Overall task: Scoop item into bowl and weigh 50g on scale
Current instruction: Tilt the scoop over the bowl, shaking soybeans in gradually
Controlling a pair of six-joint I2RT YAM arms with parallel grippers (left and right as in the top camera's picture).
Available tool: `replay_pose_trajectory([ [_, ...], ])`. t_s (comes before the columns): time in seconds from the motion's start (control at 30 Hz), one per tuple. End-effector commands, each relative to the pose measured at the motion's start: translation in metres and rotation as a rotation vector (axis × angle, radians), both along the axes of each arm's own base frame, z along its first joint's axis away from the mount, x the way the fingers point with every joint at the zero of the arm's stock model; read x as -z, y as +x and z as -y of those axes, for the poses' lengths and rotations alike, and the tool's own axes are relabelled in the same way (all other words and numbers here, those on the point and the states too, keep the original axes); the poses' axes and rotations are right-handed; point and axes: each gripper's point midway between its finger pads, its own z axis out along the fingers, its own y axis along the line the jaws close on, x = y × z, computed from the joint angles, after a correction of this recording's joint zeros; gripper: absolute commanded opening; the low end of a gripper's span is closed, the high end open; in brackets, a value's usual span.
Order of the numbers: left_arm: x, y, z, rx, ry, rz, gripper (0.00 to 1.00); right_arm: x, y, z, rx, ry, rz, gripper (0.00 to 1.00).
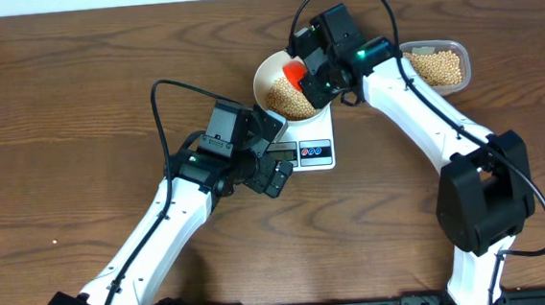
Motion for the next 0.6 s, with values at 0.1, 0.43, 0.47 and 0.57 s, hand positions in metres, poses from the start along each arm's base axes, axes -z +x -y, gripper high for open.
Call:
replay_pose_trajectory([
  [0.1, -0.004, 0.002, -0.002, -0.008, -0.001, 0.013, 0.98, -0.008, -0.009, -0.007, -0.039, -0.006, 0.019, 0.01],
  [0.43, -0.004, 0.002, -0.002, -0.008, -0.001, 0.013, 0.98, -0.008, -0.017, -0.019, -0.067, -0.007, 0.016, 0.01],
  [0.47, -0.004, 0.002, -0.002, -0.008, -0.001, 0.013, 0.98, -0.008, -0.017, -0.019, -0.068, -0.007, 0.016, 0.01],
  [0.57, -0.004, 0.002, -0.002, -0.008, -0.001, 0.013, 0.98, -0.008, -0.017, -0.019, -0.068, -0.008, 0.016, 0.01],
])
